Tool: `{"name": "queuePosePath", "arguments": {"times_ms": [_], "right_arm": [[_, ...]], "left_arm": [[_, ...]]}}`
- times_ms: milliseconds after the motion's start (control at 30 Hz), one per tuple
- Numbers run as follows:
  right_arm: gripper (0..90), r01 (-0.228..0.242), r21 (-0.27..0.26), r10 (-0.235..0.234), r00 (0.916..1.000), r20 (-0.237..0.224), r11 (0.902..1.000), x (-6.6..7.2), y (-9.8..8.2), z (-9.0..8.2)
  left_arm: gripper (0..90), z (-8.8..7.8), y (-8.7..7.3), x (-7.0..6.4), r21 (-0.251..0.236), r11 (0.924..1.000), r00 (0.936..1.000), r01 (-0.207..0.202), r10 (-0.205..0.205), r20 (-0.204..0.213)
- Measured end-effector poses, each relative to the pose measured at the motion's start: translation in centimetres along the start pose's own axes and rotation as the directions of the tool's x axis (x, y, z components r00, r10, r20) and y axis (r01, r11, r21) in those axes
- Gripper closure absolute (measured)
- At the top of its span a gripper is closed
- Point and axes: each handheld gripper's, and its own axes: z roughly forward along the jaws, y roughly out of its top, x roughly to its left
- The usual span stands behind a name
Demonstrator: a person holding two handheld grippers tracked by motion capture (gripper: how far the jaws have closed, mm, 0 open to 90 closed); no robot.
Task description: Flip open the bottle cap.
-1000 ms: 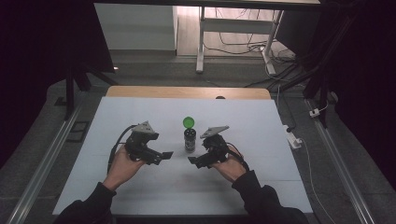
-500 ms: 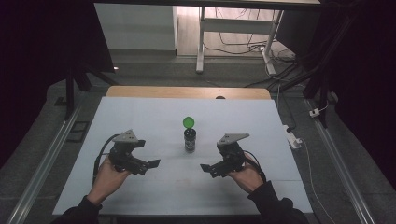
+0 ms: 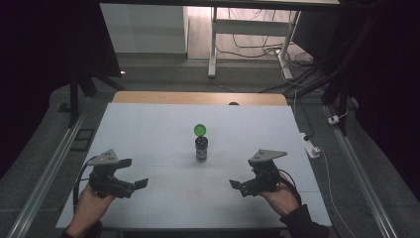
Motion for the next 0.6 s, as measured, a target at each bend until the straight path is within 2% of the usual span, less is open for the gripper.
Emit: {"name": "queuePosePath", "arguments": {"times_ms": [200,600], "right_arm": [[0.0,-0.030,-0.006,0.030,0.9988,0.039,0.9995,-0.5,-1.4,-1.7],[0.0,-0.103,-0.031,0.106,0.9880,0.112,0.9942,-1.4,-4.6,-5.0]], "left_arm": [[0.0,-1.8,-1.6,0.3,-0.017,0.9988,0.9984,0.045,-0.046,-0.034],[0.0,-4.6,-4.3,0.8,-0.040,0.9956,0.9907,0.085,-0.089,-0.103]]}}
